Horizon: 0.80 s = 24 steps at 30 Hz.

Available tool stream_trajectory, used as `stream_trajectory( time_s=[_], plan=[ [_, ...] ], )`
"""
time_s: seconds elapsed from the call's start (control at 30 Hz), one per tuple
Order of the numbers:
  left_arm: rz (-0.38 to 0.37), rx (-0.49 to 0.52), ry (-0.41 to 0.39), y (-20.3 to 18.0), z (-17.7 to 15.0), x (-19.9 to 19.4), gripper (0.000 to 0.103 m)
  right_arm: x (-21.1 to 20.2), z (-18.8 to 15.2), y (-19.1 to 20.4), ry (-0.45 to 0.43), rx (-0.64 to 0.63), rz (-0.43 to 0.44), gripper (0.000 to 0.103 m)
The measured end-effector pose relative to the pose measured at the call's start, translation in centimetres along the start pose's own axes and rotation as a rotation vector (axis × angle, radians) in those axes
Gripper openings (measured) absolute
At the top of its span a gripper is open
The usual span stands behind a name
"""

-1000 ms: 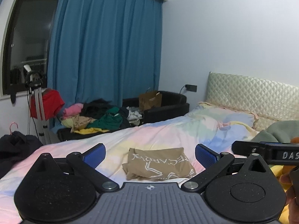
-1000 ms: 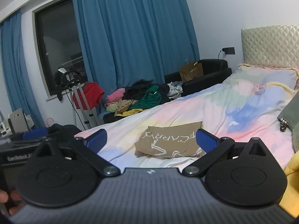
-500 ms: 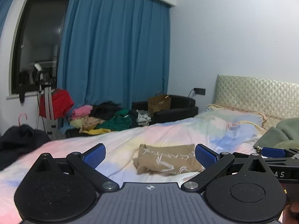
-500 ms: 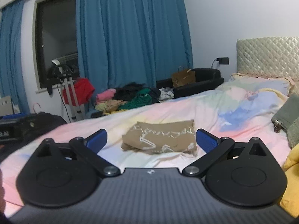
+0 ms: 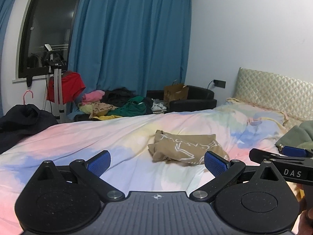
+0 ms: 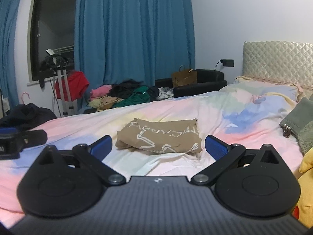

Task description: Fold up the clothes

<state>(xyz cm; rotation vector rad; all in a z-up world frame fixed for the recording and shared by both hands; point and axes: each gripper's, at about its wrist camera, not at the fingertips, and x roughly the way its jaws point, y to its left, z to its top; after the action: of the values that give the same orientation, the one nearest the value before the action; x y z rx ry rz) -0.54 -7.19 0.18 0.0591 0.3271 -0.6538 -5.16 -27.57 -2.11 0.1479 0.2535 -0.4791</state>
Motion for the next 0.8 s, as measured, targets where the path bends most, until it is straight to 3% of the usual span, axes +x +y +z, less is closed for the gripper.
stream_trajectory(
  time_s=[0.8],
  plan=[
    [0.027, 0.021, 0.026, -0.73, -0.12, 0.05, 0.103, 0.36, 0.03, -0.92, 0.045, 0.045, 0.015, 0.103]
  ],
)
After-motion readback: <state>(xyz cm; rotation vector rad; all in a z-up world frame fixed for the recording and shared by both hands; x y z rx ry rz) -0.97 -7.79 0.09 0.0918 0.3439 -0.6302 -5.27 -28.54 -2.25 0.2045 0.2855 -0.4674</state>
